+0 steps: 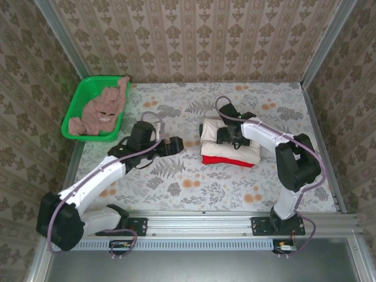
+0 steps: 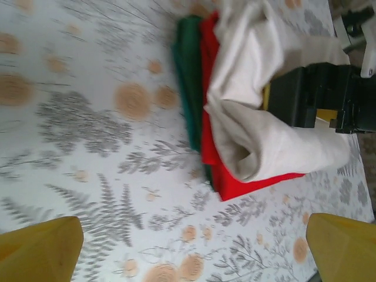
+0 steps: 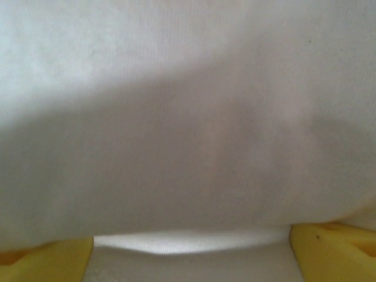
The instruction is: Fold and stack the t-shirts
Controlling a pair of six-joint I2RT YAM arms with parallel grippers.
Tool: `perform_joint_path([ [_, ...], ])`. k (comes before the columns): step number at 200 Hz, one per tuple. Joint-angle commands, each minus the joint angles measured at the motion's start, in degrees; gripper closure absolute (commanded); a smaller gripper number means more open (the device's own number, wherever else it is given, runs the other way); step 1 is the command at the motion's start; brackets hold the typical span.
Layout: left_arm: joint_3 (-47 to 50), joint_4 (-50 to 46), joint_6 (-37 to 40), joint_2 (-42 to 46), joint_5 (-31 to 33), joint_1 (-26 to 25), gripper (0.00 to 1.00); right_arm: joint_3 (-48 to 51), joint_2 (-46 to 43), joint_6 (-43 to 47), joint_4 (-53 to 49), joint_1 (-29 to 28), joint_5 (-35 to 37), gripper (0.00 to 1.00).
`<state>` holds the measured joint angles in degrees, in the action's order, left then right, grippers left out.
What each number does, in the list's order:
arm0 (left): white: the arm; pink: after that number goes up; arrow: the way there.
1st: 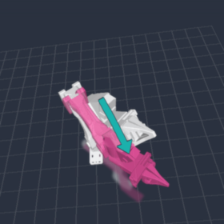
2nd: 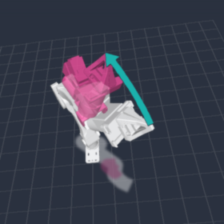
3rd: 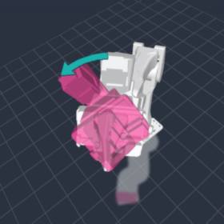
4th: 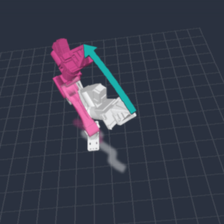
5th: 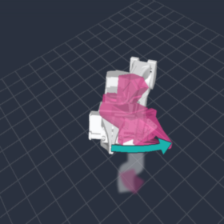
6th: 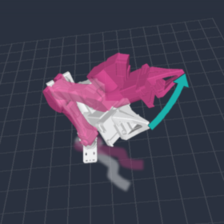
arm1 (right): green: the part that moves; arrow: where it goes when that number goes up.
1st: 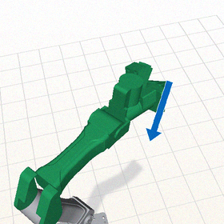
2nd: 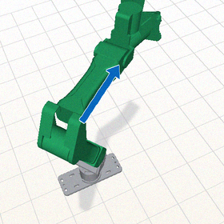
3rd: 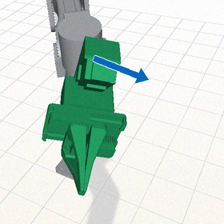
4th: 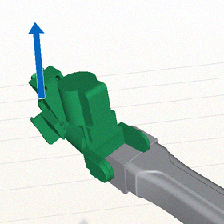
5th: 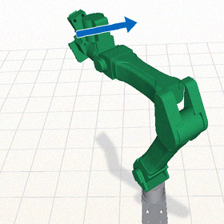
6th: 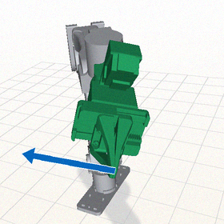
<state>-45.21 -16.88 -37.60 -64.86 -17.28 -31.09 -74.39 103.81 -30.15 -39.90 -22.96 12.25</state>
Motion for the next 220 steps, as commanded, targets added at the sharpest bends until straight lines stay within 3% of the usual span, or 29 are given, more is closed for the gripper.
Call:
perform_joint_path([
  [1,1.73,-6.02,4.34,3.46,-0.55,4.53,0.00,-3.34,5.07,4.31,-6.84,4.56,8.25,0.09],
  [53,2.65,-6.40,7.45,3.71,-3.98,13.44,0.00,-13.83,11.50,13.69,-6.92,17.12,8.04,0.09],
  [113,3.19,-3.53,7.86,0.04,-5.97,15.49,0.00,-41.11,30.16,27.47,-7.23,28.78,0.35,0.10],
  [137,3.42,-4.48,8.25,0.47,-5.69,15.88,0.00,-55.47,39.16,31.24,-12.71,31.14,1.10,0.11],
  [173,3.66,-5.41,8.51,0.99,-5.32,16.71,0.00,-68.51,47.28,35.03,-14.86,33.65,1.20,0.11],
  [198,2.98,-6.35,8.90,1.14,-4.57,16.94,0.00,-74.27,49.38,36.06,-15.93,34.91,0.41,0.10],
  [220,2.33,-6.92,9.22,1.32,-3.86,17.12,0.00,-75.89,46.23,35.39,-17.40,34.75,0.75,0.08],
])
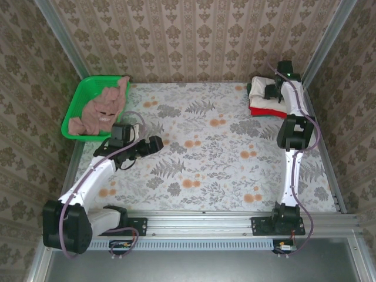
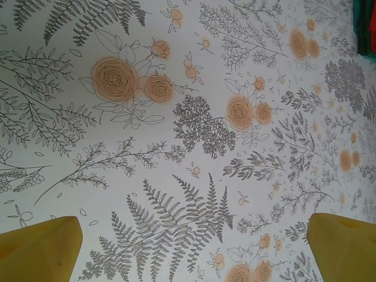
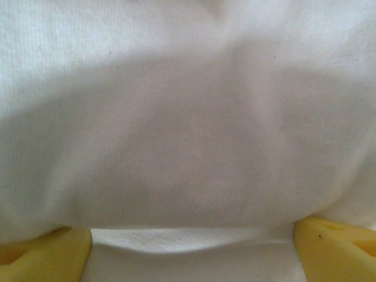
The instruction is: Fold and stack the t-shirts
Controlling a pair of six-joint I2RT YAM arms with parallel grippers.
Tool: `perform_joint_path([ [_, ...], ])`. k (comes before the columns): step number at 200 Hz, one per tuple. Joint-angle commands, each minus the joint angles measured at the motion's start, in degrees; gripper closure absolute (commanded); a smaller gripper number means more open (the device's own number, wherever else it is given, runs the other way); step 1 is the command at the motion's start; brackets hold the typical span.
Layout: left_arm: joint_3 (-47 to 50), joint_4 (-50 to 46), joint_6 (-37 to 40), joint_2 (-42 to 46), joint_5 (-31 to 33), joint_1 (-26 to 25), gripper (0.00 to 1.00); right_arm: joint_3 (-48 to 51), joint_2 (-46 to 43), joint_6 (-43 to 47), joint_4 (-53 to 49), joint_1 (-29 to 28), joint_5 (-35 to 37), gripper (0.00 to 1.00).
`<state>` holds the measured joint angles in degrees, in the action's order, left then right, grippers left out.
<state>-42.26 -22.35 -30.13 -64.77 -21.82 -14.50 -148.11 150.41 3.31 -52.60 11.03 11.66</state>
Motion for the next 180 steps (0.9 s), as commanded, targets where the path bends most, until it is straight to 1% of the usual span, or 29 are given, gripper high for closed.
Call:
perform_joint_path([
  [1,-0.67,-1.51,1.74,1.23,0.62,0.53,0.00,-2.08,-0.73,1.86,-4.66,0.75,1.26,0.07],
  [15,-1.20,-1.80,1.72,1.38,0.35,0.53,0.00,-0.96,-4.92,0.64,-4.89,0.60,0.30,0.05],
  [25,-1.25,-1.91,1.59,1.70,-0.05,0.55,0.00,1.22,-8.43,-0.13,-4.36,0.41,-0.62,0.00],
  [57,-0.38,-2.89,1.47,4.25,0.16,0.53,0.00,10.98,-18.94,-1.88,-1.27,-0.47,-3.33,0.00],
  [76,0.47,-3.02,1.26,6.15,0.38,0.60,0.00,19.20,-23.70,-3.18,1.73,-1.18,-2.99,0.01],
  [88,0.85,-3.22,1.15,7.05,0.38,0.53,0.00,26.06,-26.61,-4.25,5.04,-1.35,-3.93,0.03],
  [97,0.98,-3.53,1.30,7.41,0.50,0.60,0.00,30.51,-28.37,-5.33,7.41,-1.32,-5.19,0.07],
  [110,0.98,-4.00,1.56,7.73,0.64,0.70,0.00,36.58,-29.76,-6.47,10.37,-1.36,-7.57,0.18],
  [121,0.88,-4.36,1.82,7.73,0.42,0.79,0.00,39.49,-29.83,-7.32,11.64,-1.36,-8.50,0.31],
  [128,0.87,-4.58,1.87,7.76,0.38,0.78,0.00,40.52,-29.47,-7.72,11.94,-1.40,-8.60,0.35],
  [149,0.93,-4.98,2.14,8.39,0.37,0.89,0.00,40.11,-27.57,-8.22,11.09,-1.39,-8.67,0.36],
  [170,1.26,-5.51,2.31,8.90,0.64,1.04,0.00,36.11,-25.72,-8.50,7.42,-1.36,-8.79,0.35],
  [180,1.45,-5.62,2.22,9.18,0.64,1.08,0.00,34.67,-25.68,-8.58,5.92,-1.36,-8.83,0.33],
])
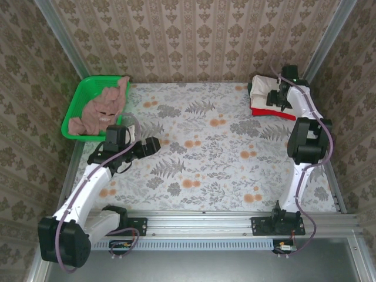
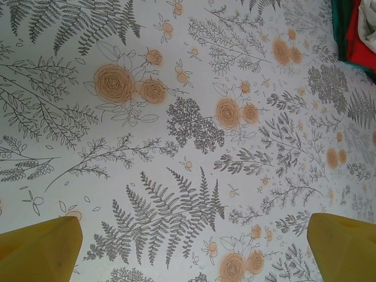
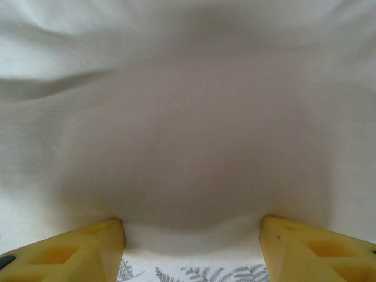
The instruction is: Fold and stack the t-shirts
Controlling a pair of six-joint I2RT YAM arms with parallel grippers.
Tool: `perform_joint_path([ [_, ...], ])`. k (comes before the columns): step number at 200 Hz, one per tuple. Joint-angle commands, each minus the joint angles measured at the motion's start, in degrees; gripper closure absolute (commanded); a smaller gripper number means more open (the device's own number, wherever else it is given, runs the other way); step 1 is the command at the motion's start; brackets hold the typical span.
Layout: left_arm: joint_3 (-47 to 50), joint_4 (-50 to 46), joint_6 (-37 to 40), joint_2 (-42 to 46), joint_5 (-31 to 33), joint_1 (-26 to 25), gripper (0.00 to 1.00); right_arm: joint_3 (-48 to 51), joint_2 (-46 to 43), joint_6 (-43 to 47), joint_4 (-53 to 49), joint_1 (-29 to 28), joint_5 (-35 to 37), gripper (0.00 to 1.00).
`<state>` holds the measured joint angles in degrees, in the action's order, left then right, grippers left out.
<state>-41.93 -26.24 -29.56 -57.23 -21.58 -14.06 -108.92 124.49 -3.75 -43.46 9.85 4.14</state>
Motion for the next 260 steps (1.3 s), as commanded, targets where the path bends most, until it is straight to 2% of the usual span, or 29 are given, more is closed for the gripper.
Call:
perform_joint_path([
  [1,1.23,-1.72,1.63,1.71,0.40,0.63,0.00,-4.62,0.15,-1.57,-3.34,-0.18,-1.32,0.33],
  [39,1.44,-2.28,1.82,2.80,0.31,1.17,0.00,-4.99,-6.59,-2.32,-5.59,-0.56,-1.34,0.22],
  [56,1.33,-2.25,1.93,3.10,0.33,1.62,0.00,-2.07,-11.70,-2.09,-5.62,-1.52,-0.67,0.19],
  [86,0.24,-1.99,3.18,3.24,2.51,3.50,0.00,13.43,-25.04,-3.14,0.09,-4.78,1.74,0.01],
  [94,-0.27,-2.18,3.60,3.41,3.99,4.37,0.00,18.90,-29.52,-3.95,2.38,-5.84,2.49,0.00],
  [116,-1.57,-3.49,5.33,5.26,13.18,6.44,0.00,35.33,-44.01,-6.78,10.42,-9.27,3.91,0.00],
  [129,-0.96,-3.97,6.34,7.68,23.19,6.68,0.00,46.82,-55.76,-8.54,17.86,-12.49,6.37,0.00],
  [148,4.31,0.05,9.41,12.07,37.13,6.73,0.00,65.08,-70.54,-10.36,32.30,-15.82,5.00,0.00],
  [171,15.88,12.64,17.50,17.16,42.22,6.98,0.00,83.36,-82.32,-11.74,47.78,-17.40,8.50,0.00],
  [188,22.66,20.92,21.65,18.12,40.21,8.69,0.00,88.76,-82.26,-11.40,52.33,-17.41,12.42,0.00],
  [208,29.29,33.21,26.40,16.56,36.75,10.20,0.00,87.40,-76.58,-9.36,52.43,-17.32,14.29,0.00],
  [220,29.07,34.93,27.36,15.45,33.62,11.52,0.00,87.00,-73.12,-7.37,55.40,-17.41,14.44,0.00],
  [230,30.23,40.01,28.92,14.04,31.26,12.45,0.00,88.19,-69.99,-5.28,61.12,-17.41,14.69,0.00],
  [245,29.97,42.83,28.66,11.15,29.60,14.18,0.00,90.79,-64.17,-2.82,70.46,-16.97,14.65,0.00],
  [260,29.22,46.60,28.33,6.86,26.60,16.28,0.00,90.62,-58.24,-2.09,75.57,-16.95,16.18,0.00],
])
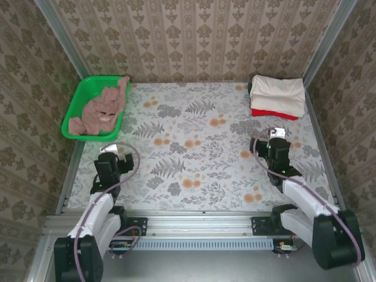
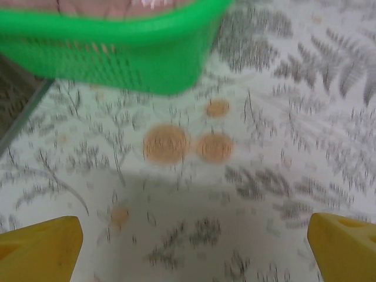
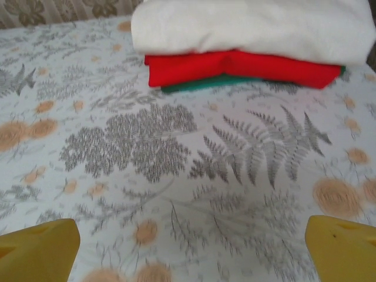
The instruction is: Fold and stack the t-shirts
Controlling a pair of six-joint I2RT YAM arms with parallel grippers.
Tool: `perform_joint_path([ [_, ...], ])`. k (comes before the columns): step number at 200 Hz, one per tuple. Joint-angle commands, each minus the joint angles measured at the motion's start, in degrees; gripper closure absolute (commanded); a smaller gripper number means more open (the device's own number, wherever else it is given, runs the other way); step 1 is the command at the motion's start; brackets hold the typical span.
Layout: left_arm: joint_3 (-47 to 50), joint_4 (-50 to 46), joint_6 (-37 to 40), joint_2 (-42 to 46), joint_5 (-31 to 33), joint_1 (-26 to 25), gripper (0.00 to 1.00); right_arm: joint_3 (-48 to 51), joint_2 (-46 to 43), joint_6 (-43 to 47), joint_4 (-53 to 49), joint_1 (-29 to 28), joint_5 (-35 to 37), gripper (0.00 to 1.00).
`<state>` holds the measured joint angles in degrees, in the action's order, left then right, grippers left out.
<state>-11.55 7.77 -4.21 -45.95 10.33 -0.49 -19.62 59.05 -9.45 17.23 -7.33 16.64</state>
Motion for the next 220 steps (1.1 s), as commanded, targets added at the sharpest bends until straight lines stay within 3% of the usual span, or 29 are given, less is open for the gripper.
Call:
perform_joint_path([
  [1,-1.22,12.78,3.02,-4.76,-5.40,2.87,0.00,0.97,7.34,3.55,14.33,0.22,3.68,0.00],
  [9,-1.90,14.57,2.97,-7.46,-6.74,3.64,0.00,-0.61,8.37,3.82,12.01,0.37,1.95,0.00],
  [34,-5.25,20.94,1.71,-17.26,-12.69,6.84,0.00,-0.66,15.16,6.59,24.48,0.82,0.42,0.00],
  [55,-8.95,24.58,1.35,-25.33,-16.91,8.56,0.00,-6.97,22.31,9.14,21.04,1.18,-1.41,0.00],
  [68,-8.11,32.91,1.11,-28.46,-19.90,9.25,0.00,-7.32,27.40,9.29,25.90,1.75,-1.24,0.00],
  [80,-7.20,38.60,0.74,-30.72,-20.82,9.54,0.00,-8.20,26.19,7.06,21.47,3.85,-4.45,0.00],
  [98,-8.46,40.97,-2.49,-35.57,-21.51,10.66,0.00,-5.28,26.82,6.80,27.25,4.84,-6.80,0.00],
  [103,-7.86,46.27,-2.06,-37.68,-23.78,11.00,0.00,-4.40,27.55,6.69,29.27,5.26,-8.01,0.00],
  [111,-7.86,46.02,-0.78,-37.83,-29.55,11.64,0.00,-3.09,29.46,6.72,35.06,6.14,-10.38,0.00],
  [134,-6.77,47.42,1.89,-37.93,-24.66,8.38,0.00,-3.42,29.08,6.77,32.97,6.05,-10.15,0.00],
  [155,-7.82,50.22,5.59,-43.27,-13.66,2.48,0.00,-3.46,28.63,6.71,32.14,5.99,-10.15,0.00],
  [160,-8.68,50.29,5.70,-43.04,-13.91,2.27,0.00,-3.48,28.66,6.73,32.30,6.01,-10.12,0.00],
  [169,-10.79,41.48,5.29,-41.41,-13.21,2.07,0.00,-3.45,28.67,6.73,32.31,6.01,-10.05,0.00],
  [178,-10.33,45.09,6.30,-42.74,-12.21,1.39,0.00,-3.38,28.73,6.73,32.56,6.01,-10.06,0.00],
  [220,-10.69,43.53,6.05,-42.39,-11.56,1.29,0.00,-3.32,28.58,6.73,32.48,6.01,-10.02,0.00],
])
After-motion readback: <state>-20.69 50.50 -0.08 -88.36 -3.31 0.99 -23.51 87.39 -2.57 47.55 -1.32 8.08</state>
